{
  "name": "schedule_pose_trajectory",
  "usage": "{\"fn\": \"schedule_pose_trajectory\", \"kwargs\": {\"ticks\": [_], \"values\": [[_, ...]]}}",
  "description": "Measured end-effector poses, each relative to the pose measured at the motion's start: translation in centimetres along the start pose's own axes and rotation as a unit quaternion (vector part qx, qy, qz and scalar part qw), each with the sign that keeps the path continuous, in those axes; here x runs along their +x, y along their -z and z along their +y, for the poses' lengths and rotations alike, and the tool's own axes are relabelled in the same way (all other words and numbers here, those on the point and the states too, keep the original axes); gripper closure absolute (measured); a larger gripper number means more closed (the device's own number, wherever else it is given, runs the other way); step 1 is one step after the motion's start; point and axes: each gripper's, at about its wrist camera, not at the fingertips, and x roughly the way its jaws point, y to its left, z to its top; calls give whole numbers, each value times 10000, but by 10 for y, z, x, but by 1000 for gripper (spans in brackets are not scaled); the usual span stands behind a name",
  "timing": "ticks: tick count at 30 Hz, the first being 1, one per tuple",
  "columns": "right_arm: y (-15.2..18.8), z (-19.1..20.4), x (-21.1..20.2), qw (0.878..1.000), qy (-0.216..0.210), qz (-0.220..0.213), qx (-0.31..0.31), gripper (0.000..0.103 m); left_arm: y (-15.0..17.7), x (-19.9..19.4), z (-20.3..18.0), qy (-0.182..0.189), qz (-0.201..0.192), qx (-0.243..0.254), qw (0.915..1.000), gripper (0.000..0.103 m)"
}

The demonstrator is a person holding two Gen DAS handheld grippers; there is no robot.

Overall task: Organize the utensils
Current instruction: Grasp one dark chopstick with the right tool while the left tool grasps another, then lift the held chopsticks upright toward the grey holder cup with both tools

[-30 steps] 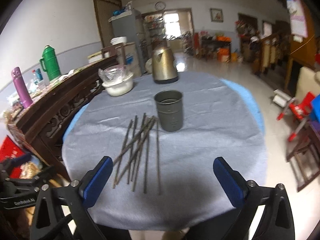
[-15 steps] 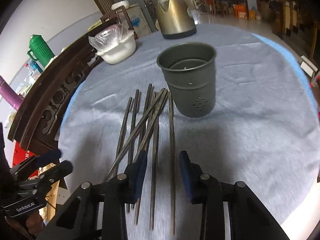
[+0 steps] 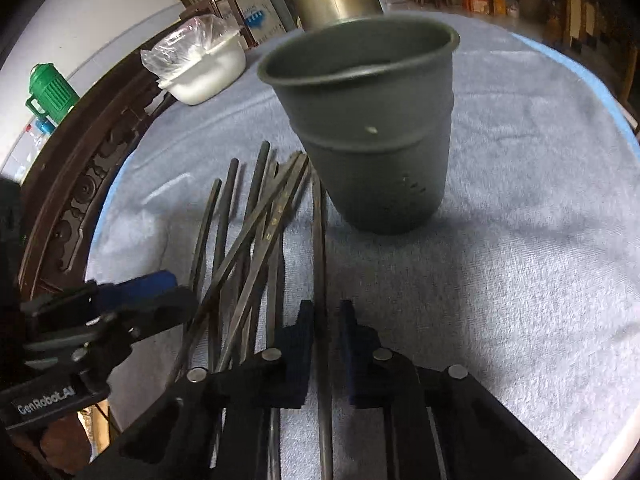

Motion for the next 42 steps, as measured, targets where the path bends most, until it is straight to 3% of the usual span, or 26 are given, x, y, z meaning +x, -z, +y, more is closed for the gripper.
{"fn": "schedule_pose_trajectory", "kwargs": {"ticks": [1,3,8,12,17,24,31,36,40,42], "values": [[1,-1,-1,10000,-22,0,-6,95,-3,3,-1,1,23,12,10000,67],[3,-4,-3,10000,-71,-11,-13,96,-10,10,0,1,102,46,9999,81],[15,-14,-13,9998,-195,82,-10,96,-22,22,-2,49,159,149,9998,92],[29,-20,-23,9993,-269,241,1,96,-27,31,-2,73,271,177,9995,95],[42,-27,-34,9988,-156,451,-96,96,-25,30,6,180,266,43,9995,96],[23,-21,-25,9979,195,601,-167,92,-18,17,12,77,306,77,9995,96],[-4,-12,-8,9974,422,528,-252,92,-31,16,11,34,309,71,9995,95],[-16,-13,-1,9982,401,400,-172,92,-47,19,10,-1,321,52,9995,85],[-18,-13,2,9987,334,299,-236,93,-59,36,11,-40,427,81,9990,85],[-17,-14,1,9987,312,258,-309,97,-58,40,11,-65,484,62,9988,92]]}}
